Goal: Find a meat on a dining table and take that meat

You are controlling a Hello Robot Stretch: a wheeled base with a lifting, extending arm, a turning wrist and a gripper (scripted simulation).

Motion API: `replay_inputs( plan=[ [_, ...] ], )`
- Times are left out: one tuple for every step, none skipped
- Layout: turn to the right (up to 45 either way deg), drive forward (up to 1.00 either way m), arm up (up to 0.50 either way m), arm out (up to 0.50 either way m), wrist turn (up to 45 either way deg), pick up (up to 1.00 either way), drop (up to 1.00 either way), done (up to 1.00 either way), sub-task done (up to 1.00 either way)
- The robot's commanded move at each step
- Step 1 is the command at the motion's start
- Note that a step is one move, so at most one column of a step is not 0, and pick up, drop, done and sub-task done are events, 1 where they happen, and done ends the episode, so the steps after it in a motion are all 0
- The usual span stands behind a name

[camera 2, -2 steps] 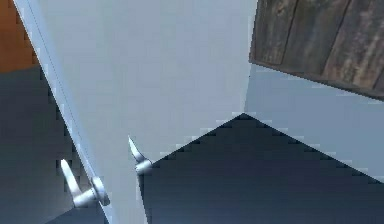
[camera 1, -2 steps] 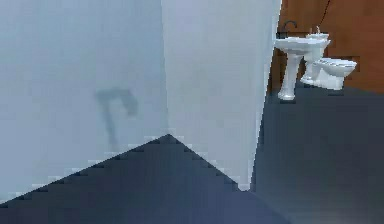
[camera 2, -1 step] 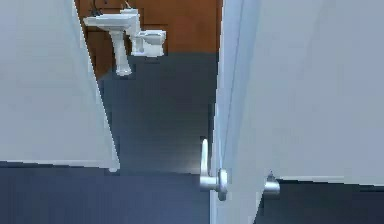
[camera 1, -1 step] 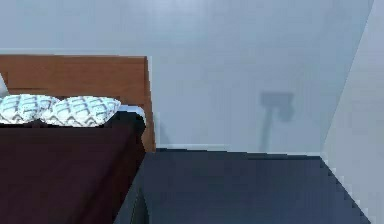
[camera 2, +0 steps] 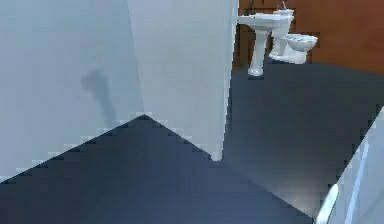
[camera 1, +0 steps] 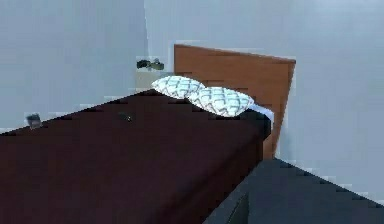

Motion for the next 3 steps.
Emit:
replay_inputs(
  plan=[
    [0.0, 0.2, 0.0, 0.0, 0.0, 0.0, 0.0, 0.0, 0.0],
    [45.0, 0.0, 0.0, 0.0, 0.0, 0.0, 0.0, 0.0, 0.0],
    [45.0, 0.0, 0.0, 0.0, 0.0, 0.0, 0.0, 0.0, 0.0]
  ],
)
